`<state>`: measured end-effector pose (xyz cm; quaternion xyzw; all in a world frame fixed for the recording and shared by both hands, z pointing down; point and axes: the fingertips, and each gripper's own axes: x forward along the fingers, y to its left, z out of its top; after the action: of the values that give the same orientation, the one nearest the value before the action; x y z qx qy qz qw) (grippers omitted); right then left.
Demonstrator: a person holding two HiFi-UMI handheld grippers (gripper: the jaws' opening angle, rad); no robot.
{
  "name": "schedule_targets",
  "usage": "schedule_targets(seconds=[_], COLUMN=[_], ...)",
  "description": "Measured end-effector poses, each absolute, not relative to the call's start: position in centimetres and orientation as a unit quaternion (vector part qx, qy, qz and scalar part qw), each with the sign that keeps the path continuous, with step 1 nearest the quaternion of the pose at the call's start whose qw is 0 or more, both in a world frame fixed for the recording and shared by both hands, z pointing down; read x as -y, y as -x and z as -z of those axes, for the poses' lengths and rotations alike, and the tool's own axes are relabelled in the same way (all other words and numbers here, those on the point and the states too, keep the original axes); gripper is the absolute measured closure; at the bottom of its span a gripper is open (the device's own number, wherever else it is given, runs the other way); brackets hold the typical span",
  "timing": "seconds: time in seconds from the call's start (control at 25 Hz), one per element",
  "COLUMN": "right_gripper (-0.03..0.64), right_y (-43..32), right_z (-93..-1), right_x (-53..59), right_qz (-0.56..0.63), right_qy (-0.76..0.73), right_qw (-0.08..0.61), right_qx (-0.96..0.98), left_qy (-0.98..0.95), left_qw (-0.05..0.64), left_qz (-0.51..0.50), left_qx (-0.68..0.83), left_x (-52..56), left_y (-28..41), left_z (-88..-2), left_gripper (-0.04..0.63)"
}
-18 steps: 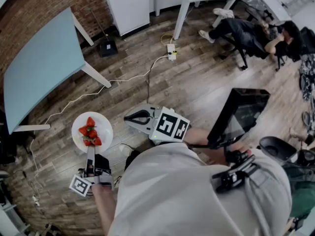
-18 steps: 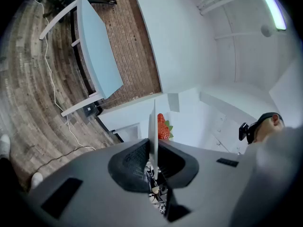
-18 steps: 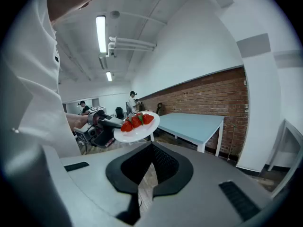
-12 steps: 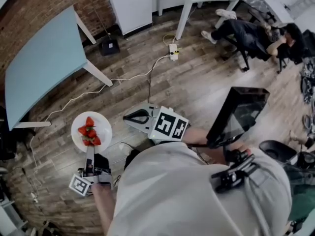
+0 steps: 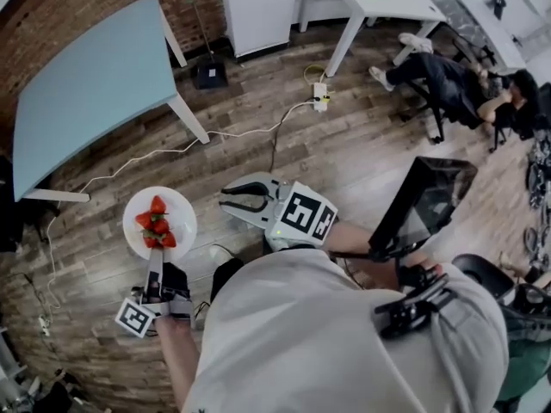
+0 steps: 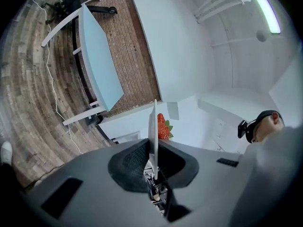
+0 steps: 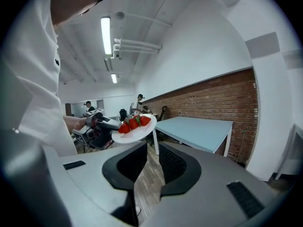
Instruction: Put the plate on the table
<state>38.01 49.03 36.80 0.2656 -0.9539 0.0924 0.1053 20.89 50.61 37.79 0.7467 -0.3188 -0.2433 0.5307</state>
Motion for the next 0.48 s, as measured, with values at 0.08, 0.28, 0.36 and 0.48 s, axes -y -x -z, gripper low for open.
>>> schedule_targets(seconds=[0.08,0.28,0.36,0.48], right_gripper=[0.546,0.541,0.541,0.541], right_y=[-36.0,-31.2,-30.1,-27.2], right_z=[-36.5,-35.2,-34.6,-34.2], right_x=[-48.6,-47.9,-47.5,-46.2], right_qz=[-0.083,-0.048,-0.041,-0.045], right_qy=[-0.261,-0.237,-0.239,-0.244], right_qw=[0.111,0.109,0.102,0.105], right_qx=[0.955,0.964,0.965,0.963], left_qy=[-0.745,-0.753,-0.76,-0.759], left_qw=[0.53,0.516,0.512,0.514], left_qz=[0.245,0.252,0.256,0.252], left_qx=[0.322,0.32,0.308,0.31], left_x=[-50.1,-49.5,-48.8,-47.5], left_y=[-19.0,-15.3,-14.7,-12.1], left_z=[-37.9,-37.0,-36.4,-36.5], left_gripper=[0.566,0.566,0.566,0.566])
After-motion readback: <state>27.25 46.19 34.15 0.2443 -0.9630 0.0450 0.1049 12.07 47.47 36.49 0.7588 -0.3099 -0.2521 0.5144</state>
